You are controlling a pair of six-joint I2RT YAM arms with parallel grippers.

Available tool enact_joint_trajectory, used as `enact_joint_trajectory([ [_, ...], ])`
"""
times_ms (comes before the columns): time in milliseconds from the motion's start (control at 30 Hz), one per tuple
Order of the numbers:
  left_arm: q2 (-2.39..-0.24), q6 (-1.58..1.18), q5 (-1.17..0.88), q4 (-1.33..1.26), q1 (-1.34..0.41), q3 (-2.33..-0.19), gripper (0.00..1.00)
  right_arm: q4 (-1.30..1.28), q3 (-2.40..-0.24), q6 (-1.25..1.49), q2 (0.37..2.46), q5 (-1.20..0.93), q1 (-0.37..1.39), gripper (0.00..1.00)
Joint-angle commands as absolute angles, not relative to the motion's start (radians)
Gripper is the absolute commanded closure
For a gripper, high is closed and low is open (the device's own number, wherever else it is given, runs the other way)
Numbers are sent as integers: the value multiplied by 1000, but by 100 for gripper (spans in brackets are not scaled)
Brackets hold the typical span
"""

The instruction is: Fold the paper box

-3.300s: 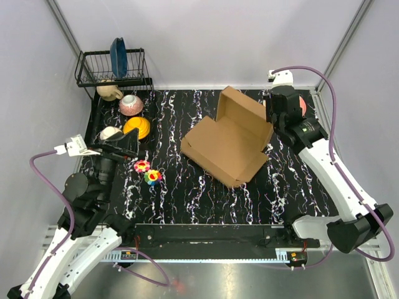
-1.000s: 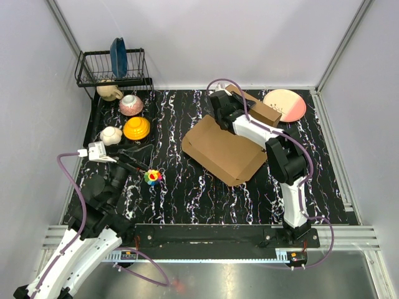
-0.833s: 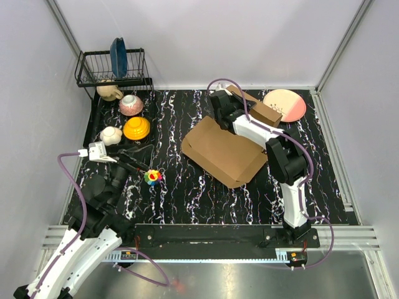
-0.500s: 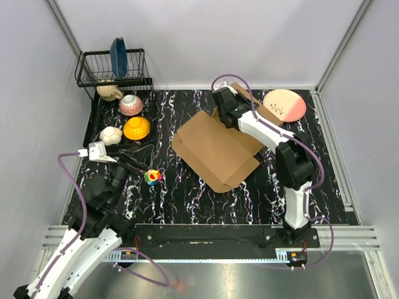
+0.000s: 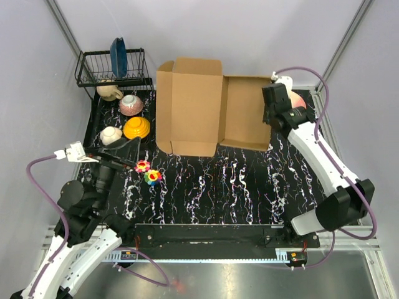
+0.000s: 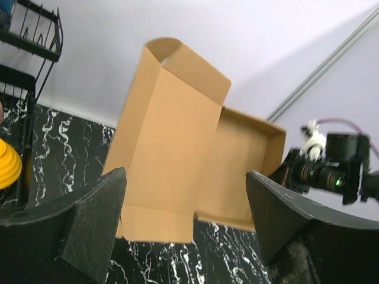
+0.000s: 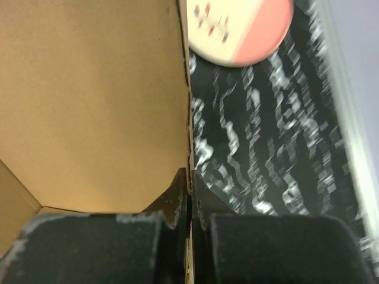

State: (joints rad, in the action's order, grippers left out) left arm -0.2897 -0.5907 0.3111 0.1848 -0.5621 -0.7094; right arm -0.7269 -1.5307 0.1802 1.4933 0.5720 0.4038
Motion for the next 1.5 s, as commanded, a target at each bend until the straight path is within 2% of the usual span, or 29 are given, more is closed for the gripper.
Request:
enact_joint_trajectory([
  [0, -282, -554, 339, 167, -563, -781, 16, -671, -1336, 548, 1401, 263, 344, 100],
  [267, -268, -571, 344, 170, -563, -792, 16, -528, -1045, 990, 1247, 157, 336, 100],
  [567, -282, -623, 325, 163, -563, -730, 16, -370, -684, 1526, 1115, 273, 357, 100],
  [700, -301, -660, 304, 163, -561, -700, 16, -353, -678, 1640, 1199, 353, 440, 100],
  [1033, -299, -723, 307, 170, -563, -626, 18, -284, -830, 1785, 1520, 311, 558, 100],
  [1133, -299, -715, 317, 183, -561, -621, 18, -262, -825, 1758, 1537, 275, 558, 81],
  [1167, -301, -712, 321, 187, -563, -621, 18, -264, -819, 1735, 1529, 276, 558, 70],
  [1267, -308, -703, 330, 187, -561, -617, 17, -288, -790, 1683, 1470, 287, 560, 57],
  [1400, -330, -698, 333, 184, -563, -611, 17, -388, -775, 1583, 1370, 273, 560, 46],
  [1467, -345, -695, 331, 183, -563, -611, 17, -425, -778, 1499, 1304, 253, 564, 44],
])
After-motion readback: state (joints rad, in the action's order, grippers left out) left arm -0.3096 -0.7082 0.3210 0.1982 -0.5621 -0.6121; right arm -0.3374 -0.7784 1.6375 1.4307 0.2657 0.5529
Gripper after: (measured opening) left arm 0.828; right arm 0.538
